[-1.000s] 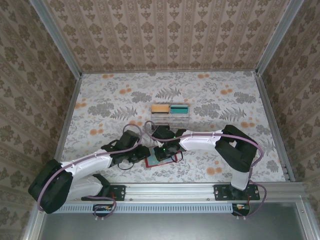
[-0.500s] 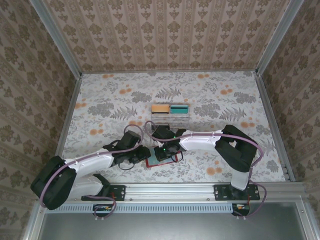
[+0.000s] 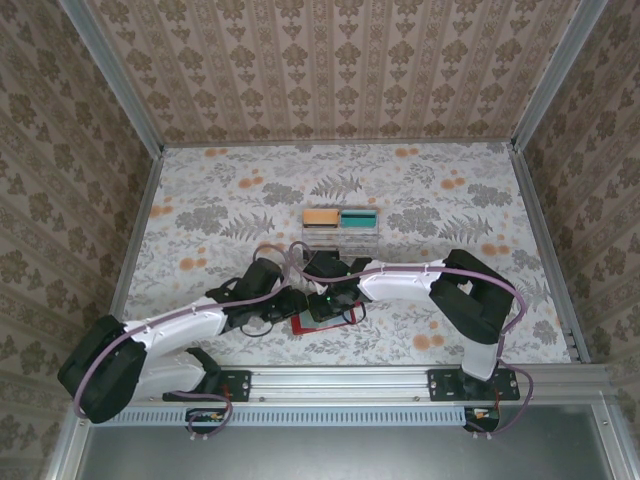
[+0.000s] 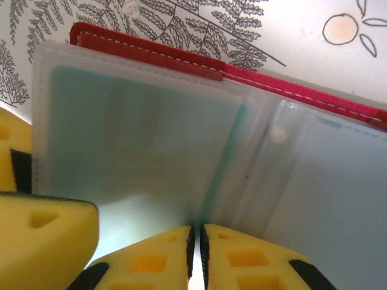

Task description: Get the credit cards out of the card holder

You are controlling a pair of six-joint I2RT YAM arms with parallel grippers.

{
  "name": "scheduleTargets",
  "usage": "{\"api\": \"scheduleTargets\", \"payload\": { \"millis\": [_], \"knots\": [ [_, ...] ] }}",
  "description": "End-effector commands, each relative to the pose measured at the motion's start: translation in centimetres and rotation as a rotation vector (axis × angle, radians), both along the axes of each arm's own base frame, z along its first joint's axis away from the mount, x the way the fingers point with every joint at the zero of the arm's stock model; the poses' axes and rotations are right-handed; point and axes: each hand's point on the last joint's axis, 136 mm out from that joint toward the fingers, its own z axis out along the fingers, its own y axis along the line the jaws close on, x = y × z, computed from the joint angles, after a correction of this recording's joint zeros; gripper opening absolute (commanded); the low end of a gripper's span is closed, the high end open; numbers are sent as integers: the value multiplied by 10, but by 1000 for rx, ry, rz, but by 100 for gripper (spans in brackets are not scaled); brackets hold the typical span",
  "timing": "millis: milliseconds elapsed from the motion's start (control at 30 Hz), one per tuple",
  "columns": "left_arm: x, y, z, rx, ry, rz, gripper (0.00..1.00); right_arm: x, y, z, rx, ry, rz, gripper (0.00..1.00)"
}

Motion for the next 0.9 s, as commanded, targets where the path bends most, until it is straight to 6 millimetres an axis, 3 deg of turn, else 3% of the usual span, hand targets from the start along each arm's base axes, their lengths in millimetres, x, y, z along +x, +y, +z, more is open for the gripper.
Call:
{"api": "scheduleTargets", "payload": {
  "millis": [0,300,533,633,867],
  "knots": [
    [7,-15,25,-57,-63,-38,25,4,-7,6,-10,-29,-30,21],
    [13,-41,32,-74,-69,-86,25,25,-45,43,32,-140,-181,28],
    [15,-68,29,-68,-51,-149,24,23,-66,44,55,-135,-237,29],
    [15,-68,28,-60,-50,-150,23,19,-65,38,58,-109,-228,28],
    [14,-45,32,-14,-77,-113,23,20,-63,35,58,-102,-225,28]
  ]
}}
